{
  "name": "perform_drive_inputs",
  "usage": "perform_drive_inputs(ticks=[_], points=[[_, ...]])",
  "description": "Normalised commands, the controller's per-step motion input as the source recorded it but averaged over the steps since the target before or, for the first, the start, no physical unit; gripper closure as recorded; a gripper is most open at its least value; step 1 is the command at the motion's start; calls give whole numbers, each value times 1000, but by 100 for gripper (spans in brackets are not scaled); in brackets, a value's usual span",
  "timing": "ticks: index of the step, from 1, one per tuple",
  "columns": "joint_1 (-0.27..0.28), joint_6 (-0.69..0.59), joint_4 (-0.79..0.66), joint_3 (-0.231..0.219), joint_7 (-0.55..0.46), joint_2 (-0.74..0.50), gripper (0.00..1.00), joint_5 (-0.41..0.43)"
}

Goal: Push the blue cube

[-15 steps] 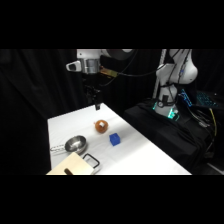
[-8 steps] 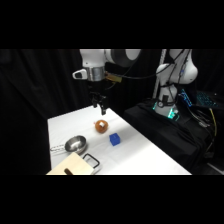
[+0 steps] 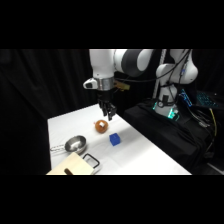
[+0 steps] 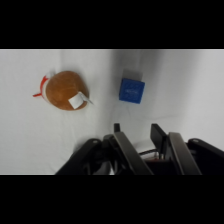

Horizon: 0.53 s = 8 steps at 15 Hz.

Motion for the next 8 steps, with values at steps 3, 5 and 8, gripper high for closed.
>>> perform_drive_inputs(ticks=[3, 5, 8], points=[[25, 286, -256, 23, 74, -107, 92, 7], [14, 358, -208, 17, 42, -5, 97, 24], [-1, 381, -139, 16, -25, 127, 96, 82]])
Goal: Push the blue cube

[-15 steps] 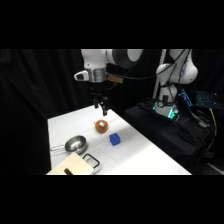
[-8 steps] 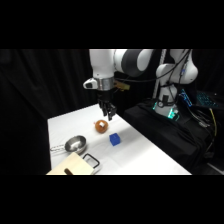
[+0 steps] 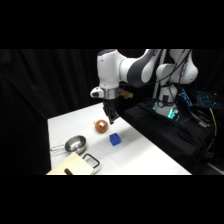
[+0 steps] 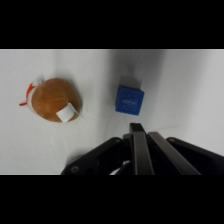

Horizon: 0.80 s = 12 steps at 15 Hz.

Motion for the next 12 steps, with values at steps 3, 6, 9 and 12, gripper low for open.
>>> perform_drive_inputs(ticks=[3, 6, 9, 12], points=[[-18, 366, -56, 30, -92, 244, 94, 138], [-29, 297, 18, 52, -107, 269, 94, 134], [-43, 255, 69, 73, -114, 275, 95, 129], [-60, 225, 103, 89, -124, 257, 95, 131]])
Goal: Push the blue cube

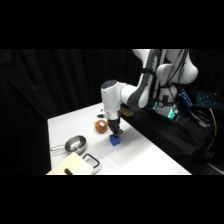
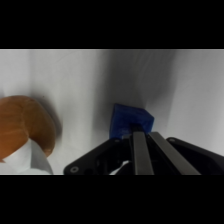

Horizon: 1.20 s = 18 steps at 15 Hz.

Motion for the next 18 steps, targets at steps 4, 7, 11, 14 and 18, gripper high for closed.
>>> perform_drive_inputs(ticks=[4, 7, 11, 14, 18], points=[[-54, 158, 79, 88, -111, 128, 96, 103], [9, -167, -79, 29, -26, -308, 95, 2], [0, -474, -79, -9, -44, -592, 96, -26], [-25, -625, 117, -11, -141, -462, 71, 2], [-18, -497, 220, -16, -160, -283, 48, 13]])
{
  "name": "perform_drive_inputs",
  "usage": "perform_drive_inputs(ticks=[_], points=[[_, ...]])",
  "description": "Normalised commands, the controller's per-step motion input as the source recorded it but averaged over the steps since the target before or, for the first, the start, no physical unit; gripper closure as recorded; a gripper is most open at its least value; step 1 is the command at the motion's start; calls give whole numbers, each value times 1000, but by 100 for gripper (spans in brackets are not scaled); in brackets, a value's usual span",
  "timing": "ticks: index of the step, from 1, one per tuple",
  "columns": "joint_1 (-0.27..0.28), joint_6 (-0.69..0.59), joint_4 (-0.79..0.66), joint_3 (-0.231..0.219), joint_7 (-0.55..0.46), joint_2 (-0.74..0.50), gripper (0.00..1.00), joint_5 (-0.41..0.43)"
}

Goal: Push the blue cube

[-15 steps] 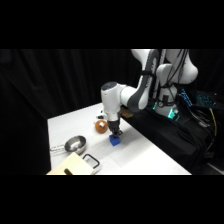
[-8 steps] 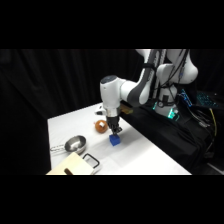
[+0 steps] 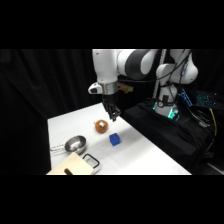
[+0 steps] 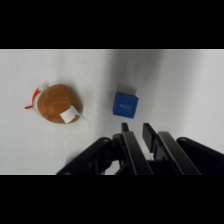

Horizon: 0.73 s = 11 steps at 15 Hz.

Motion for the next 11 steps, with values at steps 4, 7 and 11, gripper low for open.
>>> perform_drive_inputs(ticks=[4, 7, 11], points=[[-24, -369, 216, -30, -145, -202, 16, 4], [-35, -339, 239, -36, -132, -135, 0, -16], [-36, -225, 265, -27, -53, -3, 0, -59]])
